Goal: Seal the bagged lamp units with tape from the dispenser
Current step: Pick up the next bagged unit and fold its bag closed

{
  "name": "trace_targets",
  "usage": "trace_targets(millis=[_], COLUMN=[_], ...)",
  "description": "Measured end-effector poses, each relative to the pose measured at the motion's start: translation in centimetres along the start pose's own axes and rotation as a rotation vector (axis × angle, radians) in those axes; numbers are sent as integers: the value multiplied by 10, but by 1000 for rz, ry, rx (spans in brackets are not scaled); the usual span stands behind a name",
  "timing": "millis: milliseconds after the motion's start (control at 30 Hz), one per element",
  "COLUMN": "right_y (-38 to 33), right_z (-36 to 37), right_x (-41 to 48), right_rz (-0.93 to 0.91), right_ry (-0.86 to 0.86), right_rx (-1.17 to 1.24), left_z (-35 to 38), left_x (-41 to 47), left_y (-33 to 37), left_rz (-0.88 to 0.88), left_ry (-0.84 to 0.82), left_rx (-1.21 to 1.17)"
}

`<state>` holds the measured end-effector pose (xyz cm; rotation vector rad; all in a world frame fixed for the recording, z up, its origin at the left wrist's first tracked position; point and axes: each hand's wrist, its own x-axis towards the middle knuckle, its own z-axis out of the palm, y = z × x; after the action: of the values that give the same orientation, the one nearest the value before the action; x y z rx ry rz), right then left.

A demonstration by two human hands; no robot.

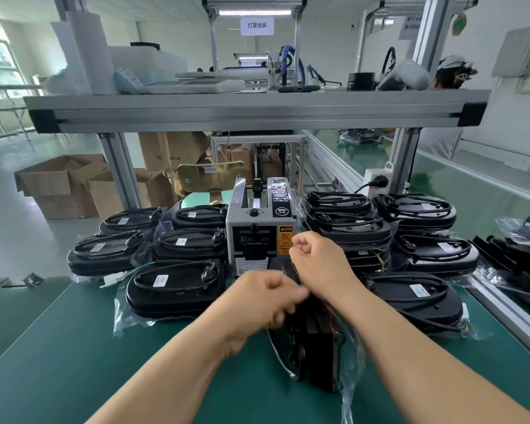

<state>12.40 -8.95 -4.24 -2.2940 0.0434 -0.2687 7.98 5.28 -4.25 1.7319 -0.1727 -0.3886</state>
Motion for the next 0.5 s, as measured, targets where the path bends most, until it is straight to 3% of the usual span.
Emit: trace_targets(millis=[100,167,333,500], right_y=[3,3,3,1], right_z=[-4,-7,-13,-17], right_x=[-6,-10,-30,-38], right_rz=[14,16,3,-21], right_ry=[56,86,-86,-169], right_rx=[3,-16,-172,-141], left_z=[-20,-31,-37,-38], left_x=[34,55,92,109], left_y=[1,0,-2,0], left_rz=[-161,-266,-352,-377], left_ry=[360,479,556,565], left_rx=[-401,-574,-644,-692])
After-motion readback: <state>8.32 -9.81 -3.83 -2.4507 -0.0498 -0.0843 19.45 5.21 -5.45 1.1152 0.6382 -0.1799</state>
